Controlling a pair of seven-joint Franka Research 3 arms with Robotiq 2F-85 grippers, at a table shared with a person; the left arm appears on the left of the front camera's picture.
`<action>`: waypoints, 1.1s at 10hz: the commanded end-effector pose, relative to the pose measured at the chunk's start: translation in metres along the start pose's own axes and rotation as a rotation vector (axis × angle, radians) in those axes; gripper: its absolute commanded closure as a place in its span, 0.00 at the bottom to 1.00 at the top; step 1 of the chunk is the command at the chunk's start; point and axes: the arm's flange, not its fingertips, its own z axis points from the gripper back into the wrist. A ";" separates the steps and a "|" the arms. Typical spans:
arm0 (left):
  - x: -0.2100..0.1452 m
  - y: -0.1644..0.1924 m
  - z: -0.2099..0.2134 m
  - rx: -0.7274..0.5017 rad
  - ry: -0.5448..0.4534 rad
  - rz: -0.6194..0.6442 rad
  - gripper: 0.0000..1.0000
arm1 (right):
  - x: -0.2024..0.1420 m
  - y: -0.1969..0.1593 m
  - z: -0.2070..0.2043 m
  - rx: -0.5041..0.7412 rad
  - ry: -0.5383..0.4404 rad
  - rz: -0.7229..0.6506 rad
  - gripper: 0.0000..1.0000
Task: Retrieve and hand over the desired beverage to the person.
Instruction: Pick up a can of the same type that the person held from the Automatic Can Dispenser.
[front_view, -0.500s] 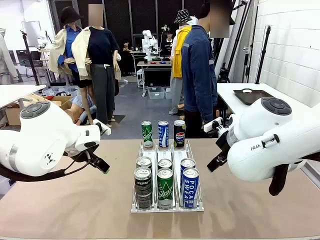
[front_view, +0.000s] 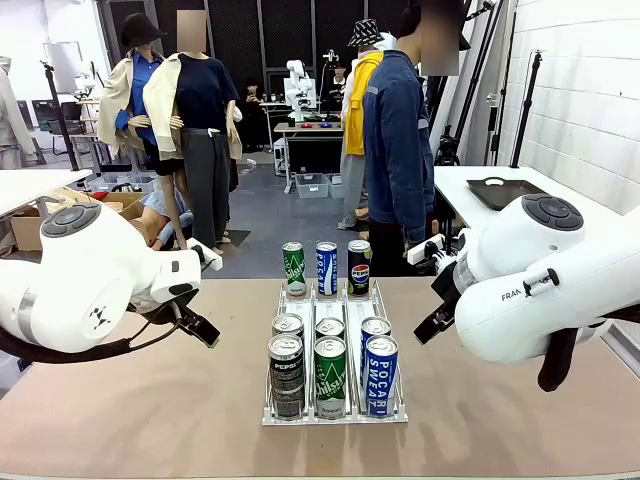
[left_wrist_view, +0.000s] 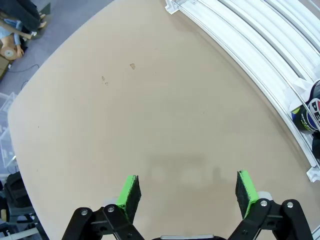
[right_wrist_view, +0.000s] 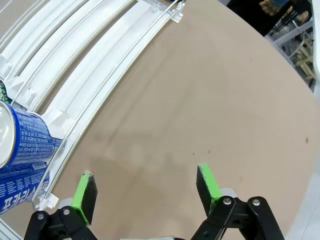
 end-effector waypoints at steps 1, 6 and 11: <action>0.000 0.001 0.000 0.000 0.000 0.002 0.00 | 0.000 0.000 0.000 0.000 0.000 0.000 0.00; 0.000 0.001 0.000 0.000 0.000 0.002 0.00 | 0.000 0.000 0.000 0.000 0.000 0.000 0.00; 0.004 0.007 -0.002 0.015 0.019 0.033 0.00 | 0.003 -0.005 0.006 0.011 -0.006 -0.005 0.00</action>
